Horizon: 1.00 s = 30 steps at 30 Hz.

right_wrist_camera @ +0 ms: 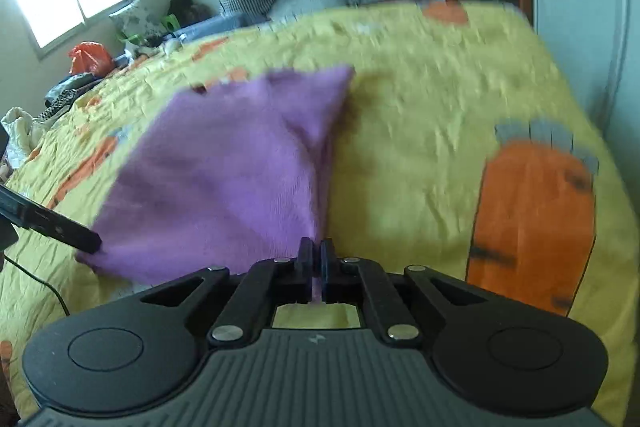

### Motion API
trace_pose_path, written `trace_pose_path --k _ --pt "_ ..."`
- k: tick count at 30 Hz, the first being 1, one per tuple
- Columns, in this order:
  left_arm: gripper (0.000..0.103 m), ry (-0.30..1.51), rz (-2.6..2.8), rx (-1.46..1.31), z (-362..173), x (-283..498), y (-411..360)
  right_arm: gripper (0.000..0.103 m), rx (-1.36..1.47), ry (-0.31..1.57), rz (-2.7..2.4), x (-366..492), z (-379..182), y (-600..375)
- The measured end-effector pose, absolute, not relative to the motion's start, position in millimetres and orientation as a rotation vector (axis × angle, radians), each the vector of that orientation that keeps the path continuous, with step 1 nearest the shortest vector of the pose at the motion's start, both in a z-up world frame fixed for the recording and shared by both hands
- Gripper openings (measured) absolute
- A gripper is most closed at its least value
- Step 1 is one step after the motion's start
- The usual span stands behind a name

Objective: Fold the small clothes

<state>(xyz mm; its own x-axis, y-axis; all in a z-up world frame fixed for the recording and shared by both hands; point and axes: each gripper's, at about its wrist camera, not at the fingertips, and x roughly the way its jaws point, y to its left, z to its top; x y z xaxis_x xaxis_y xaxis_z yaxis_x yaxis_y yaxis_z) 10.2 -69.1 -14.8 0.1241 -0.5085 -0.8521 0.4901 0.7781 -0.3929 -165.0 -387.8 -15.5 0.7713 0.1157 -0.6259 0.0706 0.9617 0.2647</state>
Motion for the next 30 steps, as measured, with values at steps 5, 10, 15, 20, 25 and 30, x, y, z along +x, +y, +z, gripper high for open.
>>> trace_pose_path --k 5,10,15,20,25,30 --pt "0.103 1.204 -0.707 -0.024 -10 35 -84 0.085 0.317 0.644 0.059 -130 -8 -400" --pt "0.103 1.186 -0.660 -0.028 -18 63 -103 0.085 0.527 0.671 0.200 -81 -32 -432" --pt "0.103 1.141 -0.639 0.006 -21 73 -120 0.085 0.660 0.674 0.303 -55 -53 -446" --pt "0.103 1.100 -0.621 0.063 -22 72 -134 0.085 0.691 0.692 0.405 -44 -57 -432" --pt "0.087 1.027 -0.623 0.117 -22 60 -144 0.039 0.663 0.728 0.386 -42 -54 -411" --pt "0.044 0.977 -0.634 0.140 -6 53 -140 0.021 0.634 0.747 0.302 -47 -51 -391"
